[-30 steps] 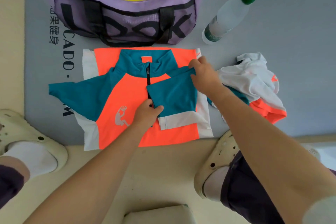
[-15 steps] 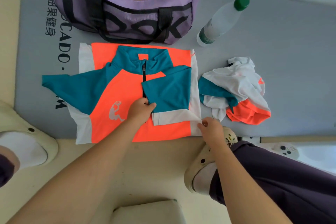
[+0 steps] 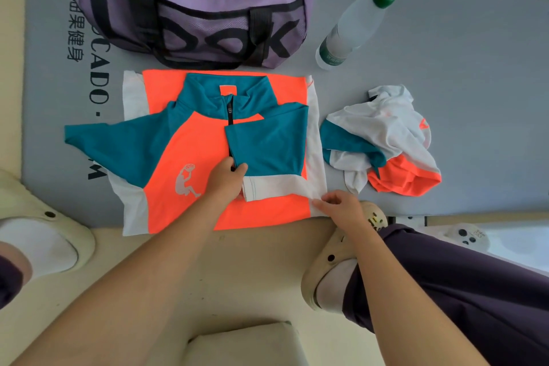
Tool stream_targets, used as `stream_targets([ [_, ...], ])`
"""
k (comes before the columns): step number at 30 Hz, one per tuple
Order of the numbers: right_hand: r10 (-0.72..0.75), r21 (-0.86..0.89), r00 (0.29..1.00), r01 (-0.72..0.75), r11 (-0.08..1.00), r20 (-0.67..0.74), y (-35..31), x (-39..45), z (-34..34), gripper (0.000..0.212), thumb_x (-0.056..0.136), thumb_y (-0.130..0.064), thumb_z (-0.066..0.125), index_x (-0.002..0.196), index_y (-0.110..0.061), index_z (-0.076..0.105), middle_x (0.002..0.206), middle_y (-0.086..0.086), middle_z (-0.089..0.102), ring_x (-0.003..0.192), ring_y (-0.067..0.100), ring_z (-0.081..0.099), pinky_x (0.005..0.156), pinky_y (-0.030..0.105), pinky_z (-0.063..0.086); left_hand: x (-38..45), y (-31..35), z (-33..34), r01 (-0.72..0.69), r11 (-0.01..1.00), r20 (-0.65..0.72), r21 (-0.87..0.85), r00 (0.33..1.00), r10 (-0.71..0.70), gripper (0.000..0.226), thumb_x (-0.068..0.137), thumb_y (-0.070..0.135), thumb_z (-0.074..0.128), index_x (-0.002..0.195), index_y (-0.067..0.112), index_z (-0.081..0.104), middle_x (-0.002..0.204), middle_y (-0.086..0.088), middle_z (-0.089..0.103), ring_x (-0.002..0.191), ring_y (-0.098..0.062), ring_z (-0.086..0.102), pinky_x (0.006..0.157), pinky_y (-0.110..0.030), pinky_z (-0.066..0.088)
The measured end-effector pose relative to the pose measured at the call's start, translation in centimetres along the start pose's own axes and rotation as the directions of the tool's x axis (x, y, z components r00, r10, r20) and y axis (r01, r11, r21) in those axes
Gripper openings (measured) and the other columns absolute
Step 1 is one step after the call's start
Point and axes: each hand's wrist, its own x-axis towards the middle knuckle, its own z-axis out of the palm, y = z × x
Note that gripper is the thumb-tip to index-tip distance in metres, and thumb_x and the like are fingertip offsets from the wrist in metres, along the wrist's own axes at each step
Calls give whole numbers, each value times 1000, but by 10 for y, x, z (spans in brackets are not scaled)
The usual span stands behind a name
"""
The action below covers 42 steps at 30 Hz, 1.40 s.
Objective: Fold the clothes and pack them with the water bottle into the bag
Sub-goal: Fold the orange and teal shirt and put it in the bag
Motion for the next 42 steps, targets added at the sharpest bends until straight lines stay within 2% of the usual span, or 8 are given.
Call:
stream_targets([
  [4,-10,-12,1000,9,1000,-12,5,2,-2,11,84,-21,74,85,-11,68,77,-3,63,75,14,56,63,23,42,-5,-8,0,31,1000,53,-3,998,-31,25,89,27,69,80,7,57,74,-8,60,58,-24,60,40,-29,51],
  [9,34,-6,997,-35,999,-76,3,6,-4,8,92,-17,65,96,-12,69,84,0,64,81,16,56,68,26,42,-8,-19,-3,83,996,52,26,995,-84,25,86,20,72,76,5,55,69,-5,62,49,-25,61,55,-42,58],
  [16,39,37,994,-36,999,-105,-10,5,4,54,89,-45,63,56,-13,35,53,-3,30,52,12,30,51,28,24,-9,-15,-3,-8,996,-73,85,997,15,32,77,27,76,74,-1,60,67,-15,62,62,-30,60,60,-42,52],
  [22,-18,-160,990,-5,987,-141,-16,7,9,26,89,-21,67,69,-9,54,69,3,55,67,21,51,57,29,40,-1,-11,-6,-12,997,-148,-80,989,0,11,83,19,73,83,13,64,85,-9,73,73,-27,70,71,-39,56],
  [25,-56,-210,966,2,978,-254,-33,13,8,16,90,-18,58,95,-3,63,97,15,62,88,30,59,74,36,50,5,-10,-9,-15,994,-171,-104,985,-3,12,83,21,74,80,21,63,85,-3,73,58,-14,68,56,-24,50],
  [30,-261,-158,924,224,962,-280,-97,37,12,21,91,-28,63,90,-7,64,86,1,61,80,16,51,65,26,32,17,-10,-18,-15,994,-198,-112,980,-8,14,81,29,76,80,20,65,77,-2,70,56,-15,65,57,-23,50],
  [36,-172,-236,979,142,961,-114,-137,71,10,21,85,-27,68,76,-12,56,67,-3,52,70,18,50,60,29,35,41,-2,-27,-71,992,-175,-103,983,52,11,82,22,76,83,21,66,65,3,57,64,-21,54,65,-31,44],
  [42,-208,-251,951,149,957,-229,-136,64,12,19,89,-23,64,96,-9,53,87,3,56,82,23,51,71,30,36,47,3,-29,-162,987,-224,-12,962,156,13,81,23,77,79,22,63,64,15,51,68,-13,51,64,-24,36],
])
